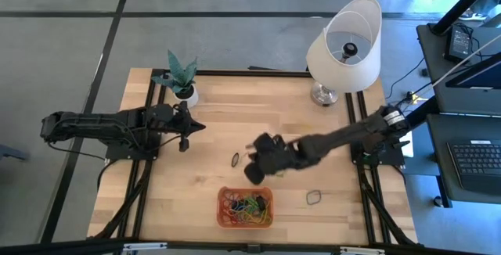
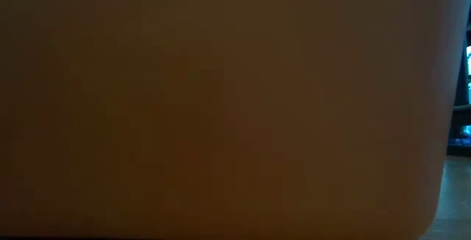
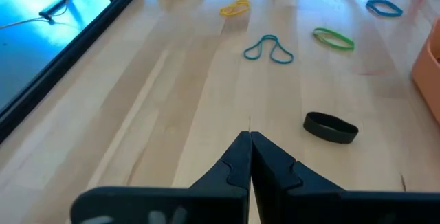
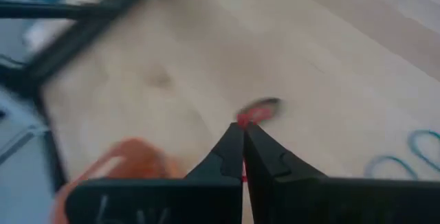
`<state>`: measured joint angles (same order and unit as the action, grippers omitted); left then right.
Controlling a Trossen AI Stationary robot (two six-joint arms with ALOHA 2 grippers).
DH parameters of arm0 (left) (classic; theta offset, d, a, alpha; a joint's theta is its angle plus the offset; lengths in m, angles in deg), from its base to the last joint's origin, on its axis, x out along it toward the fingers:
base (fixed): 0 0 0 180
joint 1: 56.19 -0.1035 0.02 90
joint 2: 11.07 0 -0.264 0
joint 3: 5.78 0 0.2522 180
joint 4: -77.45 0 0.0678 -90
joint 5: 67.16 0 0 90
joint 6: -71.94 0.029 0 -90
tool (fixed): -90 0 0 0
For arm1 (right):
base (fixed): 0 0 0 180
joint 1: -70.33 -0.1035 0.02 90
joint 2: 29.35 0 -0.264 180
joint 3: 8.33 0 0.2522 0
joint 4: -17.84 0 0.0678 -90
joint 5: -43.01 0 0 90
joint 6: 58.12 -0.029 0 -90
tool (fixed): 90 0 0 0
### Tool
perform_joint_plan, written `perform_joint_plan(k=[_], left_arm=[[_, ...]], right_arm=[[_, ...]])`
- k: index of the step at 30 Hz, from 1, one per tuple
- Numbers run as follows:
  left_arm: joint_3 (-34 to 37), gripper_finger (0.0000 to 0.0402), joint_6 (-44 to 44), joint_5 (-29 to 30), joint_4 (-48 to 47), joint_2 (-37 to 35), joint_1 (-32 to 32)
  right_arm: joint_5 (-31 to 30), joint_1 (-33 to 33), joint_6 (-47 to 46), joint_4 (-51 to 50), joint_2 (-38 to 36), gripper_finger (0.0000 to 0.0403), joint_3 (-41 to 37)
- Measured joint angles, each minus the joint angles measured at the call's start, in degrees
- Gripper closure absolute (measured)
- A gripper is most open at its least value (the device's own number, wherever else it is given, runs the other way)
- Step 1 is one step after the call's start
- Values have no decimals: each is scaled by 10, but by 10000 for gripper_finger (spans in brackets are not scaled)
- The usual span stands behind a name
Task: Pick and place rubber bands into bin
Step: Put the red rubber band into the bin
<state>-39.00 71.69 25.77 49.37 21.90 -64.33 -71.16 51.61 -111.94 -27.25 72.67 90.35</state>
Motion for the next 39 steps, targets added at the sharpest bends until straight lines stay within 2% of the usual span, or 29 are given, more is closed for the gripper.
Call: perform_joint_plan(k=[3, 8, 11, 16, 23, 27, 30, 39], left_arm=[[0, 400, 0, -6, -2, 0, 0], [0, 400, 0, -10, -2, 0, 1], [0, 400, 0, -10, -5, 0, 1], [0, 400, 0, -11, -9, 0, 1], [0, 400, 0, -11, -11, 0, 2], [0, 400, 0, -11, -11, 0, 2], [0, 400, 0, -11, -11, 0, 2], [0, 400, 0, -11, -13, 0, 2]], right_arm=[[-36, -44, -2, 19, 2, 402, 32], [-36, -102, 0, 15, 31, 403, 79], [-14, -126, -14, 12, 65, 403, 109], [39, -146, -88, -8, 127, 403, 148], [69, -142, -148, -38, 200, 403, 156], [123, -129, -183, -39, 225, 400, 156], [171, -123, -209, -43, 231, 383, 156], [178, -122, -207, -61, 217, 301, 156]])
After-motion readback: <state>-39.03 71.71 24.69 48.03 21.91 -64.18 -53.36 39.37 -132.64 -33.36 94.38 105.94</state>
